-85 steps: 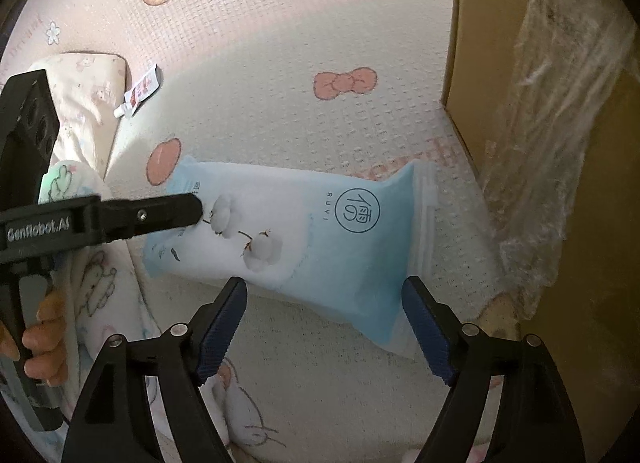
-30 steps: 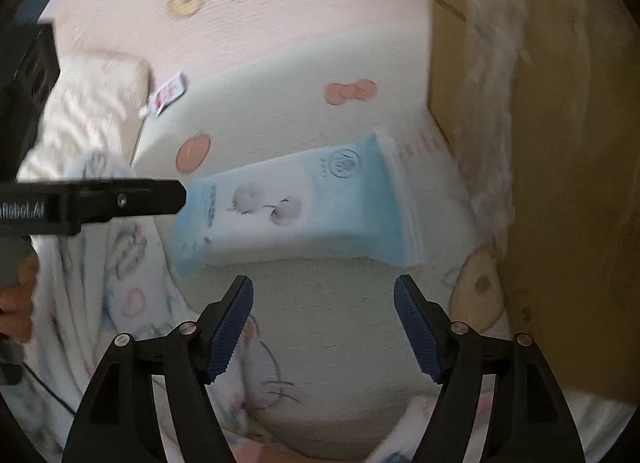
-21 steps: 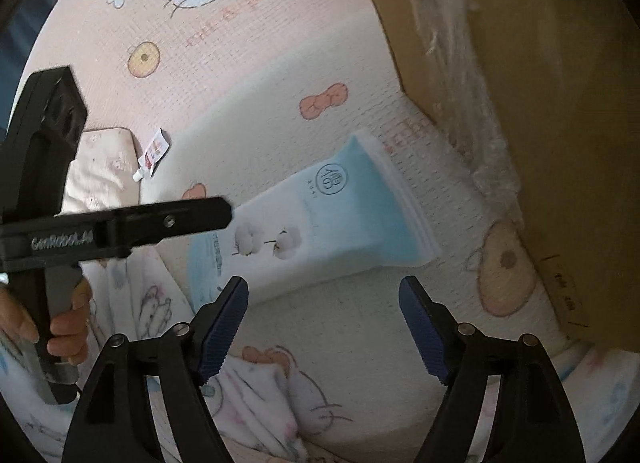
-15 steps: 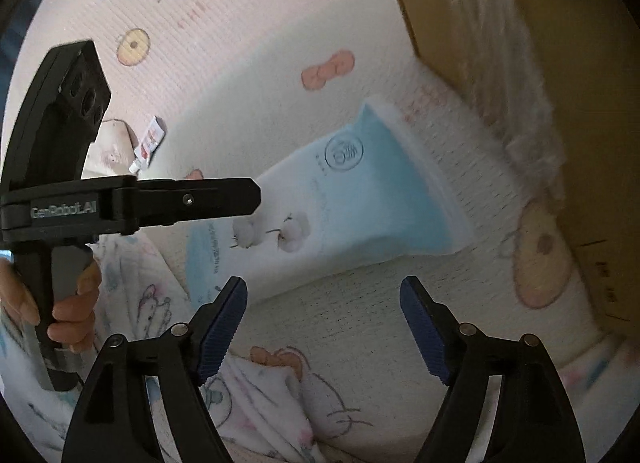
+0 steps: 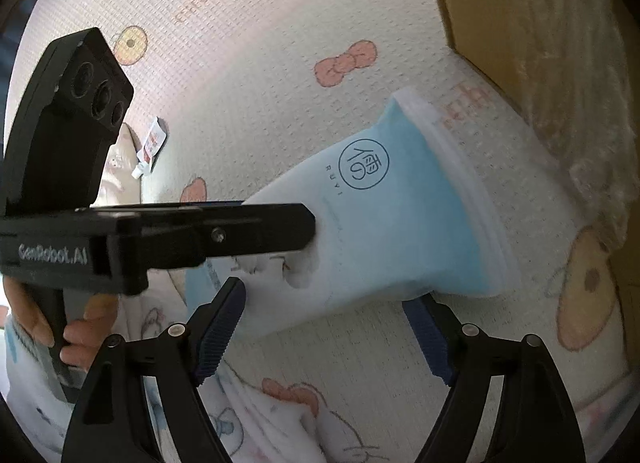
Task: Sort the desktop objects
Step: 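Close the left gripper on the wipes pack end and lift it upright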
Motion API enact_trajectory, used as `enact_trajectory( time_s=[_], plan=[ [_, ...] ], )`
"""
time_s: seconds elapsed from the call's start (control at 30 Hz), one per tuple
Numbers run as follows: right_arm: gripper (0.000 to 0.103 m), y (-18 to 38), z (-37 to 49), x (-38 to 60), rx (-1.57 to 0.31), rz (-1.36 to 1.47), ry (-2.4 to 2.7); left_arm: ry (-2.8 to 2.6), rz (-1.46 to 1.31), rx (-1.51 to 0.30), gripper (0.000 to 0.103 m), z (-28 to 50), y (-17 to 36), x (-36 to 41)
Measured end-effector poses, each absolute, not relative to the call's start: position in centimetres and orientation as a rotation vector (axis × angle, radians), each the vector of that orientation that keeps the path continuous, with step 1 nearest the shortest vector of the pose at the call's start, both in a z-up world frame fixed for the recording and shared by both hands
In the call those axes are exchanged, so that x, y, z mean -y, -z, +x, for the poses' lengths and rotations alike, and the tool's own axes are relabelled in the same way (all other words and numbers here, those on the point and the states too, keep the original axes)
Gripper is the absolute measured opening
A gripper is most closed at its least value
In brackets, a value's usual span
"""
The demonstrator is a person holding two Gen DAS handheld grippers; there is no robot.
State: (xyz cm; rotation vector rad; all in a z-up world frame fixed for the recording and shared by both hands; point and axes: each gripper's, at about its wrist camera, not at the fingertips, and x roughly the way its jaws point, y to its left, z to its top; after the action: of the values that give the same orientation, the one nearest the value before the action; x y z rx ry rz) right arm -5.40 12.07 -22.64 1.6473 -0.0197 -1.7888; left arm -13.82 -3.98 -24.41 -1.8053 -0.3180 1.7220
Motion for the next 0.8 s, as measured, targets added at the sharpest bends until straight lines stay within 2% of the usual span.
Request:
enact_trajectory(
  time_s=[0.37, 0.47, 0.7, 0.8],
  plan=[
    [0.082, 21.8, -4.7, -11.1, 0.002, 1.623, 1.756, -1.763, -1.743, 0.292, 0.051, -12.6, 23.0, 3.3],
    [0.082, 20.5, -3.9, -11.0, -0.03, 1.575, 1.776, -1.789, -1.712, 0.262, 0.051, -11.7, 21.7, 3.1],
    [0.082, 16.8, -3.1, -11.6, 0.0, 1.492, 1.812, -1.888, -1.574, 0.309, 0.051, -10.0, 18.4, 4.3],
    [0.082, 14.6, -2.3, -11.4, -0.044, 1.422, 1.848, -1.933, -1.503, 0.329, 0.05, -9.3, 16.5, 4.9]
  ],
)
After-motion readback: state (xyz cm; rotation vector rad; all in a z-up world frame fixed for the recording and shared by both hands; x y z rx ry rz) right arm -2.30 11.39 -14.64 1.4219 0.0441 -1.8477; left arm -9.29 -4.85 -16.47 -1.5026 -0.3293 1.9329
